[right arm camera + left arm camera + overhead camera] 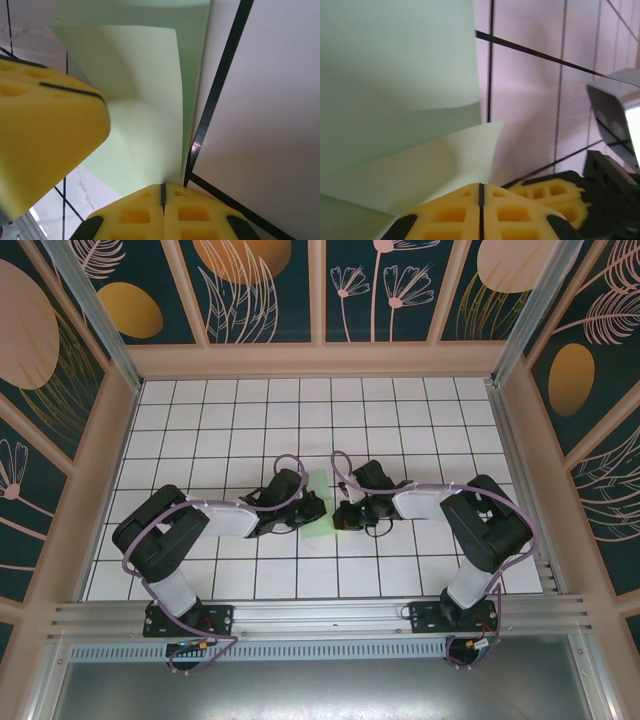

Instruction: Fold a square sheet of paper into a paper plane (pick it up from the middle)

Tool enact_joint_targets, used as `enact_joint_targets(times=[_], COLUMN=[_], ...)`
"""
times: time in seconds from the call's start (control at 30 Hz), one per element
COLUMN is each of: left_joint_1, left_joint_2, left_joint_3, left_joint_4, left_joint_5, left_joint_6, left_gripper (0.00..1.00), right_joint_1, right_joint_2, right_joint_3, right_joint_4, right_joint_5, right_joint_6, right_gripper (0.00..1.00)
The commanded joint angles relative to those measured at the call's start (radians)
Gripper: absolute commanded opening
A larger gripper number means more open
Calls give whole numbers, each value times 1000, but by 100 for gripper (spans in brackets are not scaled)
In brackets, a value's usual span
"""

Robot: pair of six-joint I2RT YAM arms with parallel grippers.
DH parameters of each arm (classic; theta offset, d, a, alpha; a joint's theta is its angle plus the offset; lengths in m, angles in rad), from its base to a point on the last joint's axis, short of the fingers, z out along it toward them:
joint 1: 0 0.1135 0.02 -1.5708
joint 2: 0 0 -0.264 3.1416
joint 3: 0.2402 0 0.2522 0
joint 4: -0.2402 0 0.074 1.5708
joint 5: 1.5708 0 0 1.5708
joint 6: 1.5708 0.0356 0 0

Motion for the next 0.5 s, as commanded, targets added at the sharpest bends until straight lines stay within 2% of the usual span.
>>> enact_joint_targets(times=[0.0,0.27,0.47], left_joint_1=[6,93,186], left_joint_2=[23,24,-3], left_joint_3=[21,-39,-48], left_joint_4=[-82,-79,-129], left_joint_5=[-68,-84,-88], left_joint_6=[28,32,110], left_gripper=[10,10,10], right_joint_1=[9,9,39], right_joint_2=[64,57,46], right_joint_3=[-24,-27,-11], right_joint_4=[-97,-110,-64], right_joint_5=[124,131,79], right_joint_6=[-22,-28,12], right_gripper=[0,0,0])
